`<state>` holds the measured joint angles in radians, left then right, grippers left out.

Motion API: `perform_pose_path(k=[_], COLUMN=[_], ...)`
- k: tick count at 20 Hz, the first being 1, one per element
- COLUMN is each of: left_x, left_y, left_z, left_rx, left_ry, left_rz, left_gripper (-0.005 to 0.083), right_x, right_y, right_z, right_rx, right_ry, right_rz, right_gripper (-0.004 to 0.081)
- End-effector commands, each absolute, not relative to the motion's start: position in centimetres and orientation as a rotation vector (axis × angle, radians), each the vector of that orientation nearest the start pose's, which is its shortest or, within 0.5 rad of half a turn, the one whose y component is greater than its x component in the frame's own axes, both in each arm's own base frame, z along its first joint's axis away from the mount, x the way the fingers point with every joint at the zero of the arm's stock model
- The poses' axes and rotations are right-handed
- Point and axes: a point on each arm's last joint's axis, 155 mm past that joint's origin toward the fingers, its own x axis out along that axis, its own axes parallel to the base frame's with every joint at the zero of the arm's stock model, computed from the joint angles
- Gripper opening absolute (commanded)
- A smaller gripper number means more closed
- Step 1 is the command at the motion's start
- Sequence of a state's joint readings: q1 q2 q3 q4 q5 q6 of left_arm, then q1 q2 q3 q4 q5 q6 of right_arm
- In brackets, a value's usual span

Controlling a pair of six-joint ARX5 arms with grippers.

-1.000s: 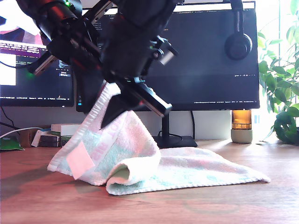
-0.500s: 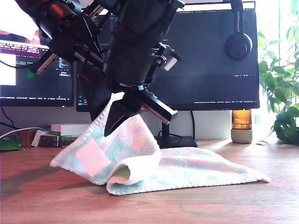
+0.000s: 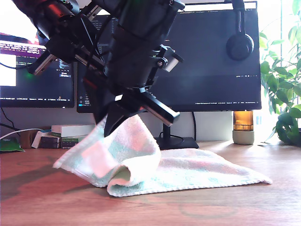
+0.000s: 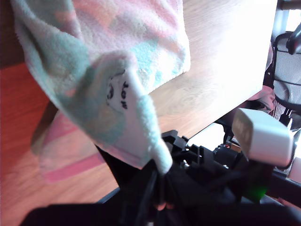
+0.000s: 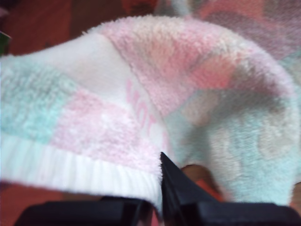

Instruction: Fold the tea towel to a neat square and place it to the right

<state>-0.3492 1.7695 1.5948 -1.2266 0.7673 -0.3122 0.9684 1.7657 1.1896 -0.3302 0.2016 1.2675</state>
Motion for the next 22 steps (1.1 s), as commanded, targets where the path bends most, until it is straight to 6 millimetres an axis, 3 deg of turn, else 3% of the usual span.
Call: perform_pose_path(k=[1,8,13,18,22], left_x=[29.5,31.3,32.0,32.6,32.2], left_y=[-23.8,-21.6,-21.0,-20.9,-21.7], left_z=[18.6,16.7,16.3,16.6,20.9], left_rx=[-0.517,-0.351,-0.252,-0.194,-0.244], left_ry=[1.541,1.472,1.422,1.369,1.244], left_rz=[-0.701,-0.604,-0.621,-0.662,-0.752], left_gripper=[-0.0024,-0.0024,-0.0024,-0.0024,-0.0024], right_x=[28.6,25.5,22.2,20.8,21.4], right_y=[35.3,36.4,35.4,34.0,30.9], right_z=[6.0,5.2,5.2,9.8,14.1], right_rx=[0.544,0.288,0.076,-0.167,-0.296], right_ry=[1.085,1.185,1.324,1.379,1.412], right_rz=[0.094,0.323,0.447,0.565,0.572], right_gripper=[-0.0011,-0.0011,-0.0011,-0.0011,-0.0011])
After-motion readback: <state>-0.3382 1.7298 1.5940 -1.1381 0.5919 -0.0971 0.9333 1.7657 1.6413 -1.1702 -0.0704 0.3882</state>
